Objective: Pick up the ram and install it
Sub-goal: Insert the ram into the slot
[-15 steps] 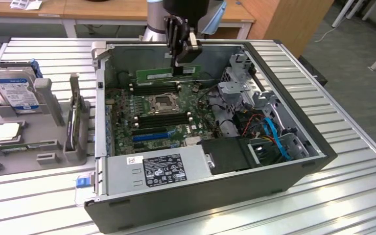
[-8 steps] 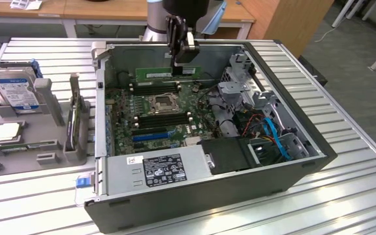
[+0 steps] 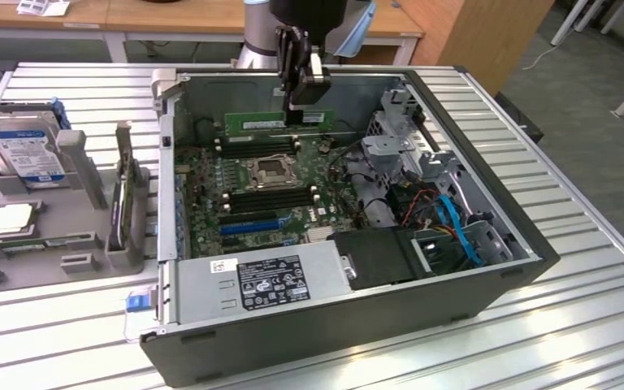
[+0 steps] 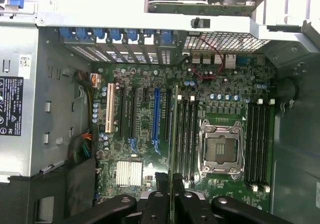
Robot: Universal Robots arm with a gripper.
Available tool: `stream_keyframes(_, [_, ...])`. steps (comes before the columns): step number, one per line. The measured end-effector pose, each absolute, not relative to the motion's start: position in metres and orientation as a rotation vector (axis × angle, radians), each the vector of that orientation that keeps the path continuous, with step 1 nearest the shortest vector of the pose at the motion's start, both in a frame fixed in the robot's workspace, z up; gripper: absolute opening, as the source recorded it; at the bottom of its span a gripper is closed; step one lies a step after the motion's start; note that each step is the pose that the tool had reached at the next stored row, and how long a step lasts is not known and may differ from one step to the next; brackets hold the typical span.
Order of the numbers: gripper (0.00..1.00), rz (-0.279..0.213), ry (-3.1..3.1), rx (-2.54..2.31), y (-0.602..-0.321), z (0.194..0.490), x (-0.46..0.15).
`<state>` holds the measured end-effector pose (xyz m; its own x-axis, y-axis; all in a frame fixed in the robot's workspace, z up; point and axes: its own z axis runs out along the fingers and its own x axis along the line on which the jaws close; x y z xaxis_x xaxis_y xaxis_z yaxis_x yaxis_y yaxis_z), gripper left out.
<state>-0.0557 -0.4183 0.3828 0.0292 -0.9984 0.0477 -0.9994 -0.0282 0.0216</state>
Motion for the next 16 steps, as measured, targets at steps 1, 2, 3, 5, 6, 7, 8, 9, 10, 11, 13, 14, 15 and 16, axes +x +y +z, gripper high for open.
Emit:
stream_keyframes(1, [0.14, 0.03, -2.155, 2.218, -0.418, 0.383, -0.056])
stream_keyframes(2, [0.14, 0.03, -2.155, 2.218, -0.418, 0.383, -0.056])
stream_keyframes(3, [0.14, 0.03, -2.156, 2.218, -0.418, 0.383, -0.056])
stream_keyframes(5, [0.14, 0.03, -2.156, 2.217, -0.416, 0.383, -0.056])
stream_keyframes(6, [0.14, 0.03, -2.157, 2.217, -0.415, 0.383, -0.056])
stream_keyframes(7, [0.14, 0.03, -2.157, 2.216, -0.412, 0.383, -0.056])
stream_keyframes(8, [0.14, 0.03, -2.157, 2.216, -0.411, 0.383, -0.056])
stream_keyframes(9, [0.14, 0.03, -2.157, 2.216, -0.409, 0.383, -0.056])
stream_keyframes(10, [0.14, 0.029, -2.158, 2.216, -0.407, 0.383, -0.056])
stream_keyframes(11, [0.14, 0.029, -2.158, 2.215, -0.404, 0.383, -0.056])
stream_keyframes(13, [0.14, 0.029, -2.159, 2.215, -0.399, 0.383, -0.056])
stream_keyframes(14, [0.14, 0.029, -2.159, 2.215, -0.396, 0.383, -0.056])
stream_keyframes(15, [0.14, 0.03, -2.159, 2.214, -0.394, 0.383, -0.056])
stream_keyframes(16, [0.14, 0.029, -2.159, 2.214, -0.39, 0.383, -0.056])
